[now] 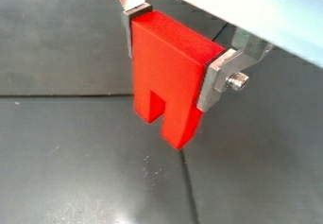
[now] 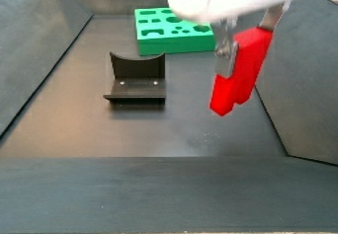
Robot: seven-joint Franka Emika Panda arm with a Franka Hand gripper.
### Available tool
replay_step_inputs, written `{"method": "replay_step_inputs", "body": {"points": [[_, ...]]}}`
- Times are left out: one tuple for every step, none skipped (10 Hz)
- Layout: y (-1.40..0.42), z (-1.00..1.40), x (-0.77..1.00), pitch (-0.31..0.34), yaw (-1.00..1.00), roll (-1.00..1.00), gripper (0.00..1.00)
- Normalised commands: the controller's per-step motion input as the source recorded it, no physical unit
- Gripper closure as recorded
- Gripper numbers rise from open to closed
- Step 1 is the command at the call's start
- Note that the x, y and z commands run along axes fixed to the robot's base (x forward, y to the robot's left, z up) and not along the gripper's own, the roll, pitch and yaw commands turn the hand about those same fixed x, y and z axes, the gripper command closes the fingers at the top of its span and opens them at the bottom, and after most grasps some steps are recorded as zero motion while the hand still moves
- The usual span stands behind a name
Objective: Pick up the double-square object. Move up. Move to above the board. Insert the double-square object.
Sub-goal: Move to above the board.
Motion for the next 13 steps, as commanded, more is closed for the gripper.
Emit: {"method": "replay_step_inputs", "body": {"points": [[0.12,1.0,0.05,0.09,0.04,0.1,1.0],[0.11,1.0,0.04,0.09,0.04,0.09,1.0],[0.1,1.0,0.04,0.087,0.04,0.09,1.0],[0.09,1.0,0.03,0.084,0.04,0.09,1.0],[0.08,1.0,0.03,0.083,0.04,0.09,1.0],[0.07,1.0,0.02,0.083,0.04,0.09,1.0],[0.06,1.0,0.02,0.081,0.04,0.08,1.0],[0.04,0.88,0.01,0.078,0.04,0.08,1.0],[0.02,0.72,0.01,0.079,0.04,0.08,1.0],[0.0,0.51,0.0,0.083,0.04,0.08,1.0],[-0.01,0.41,0.0,0.084,0.04,0.08,1.0],[-0.01,0.2,0.0,0.086,0.04,0.08,1.0],[-1.0,0.07,0.09,0.051,-1.0,-0.11,1.0]]}}
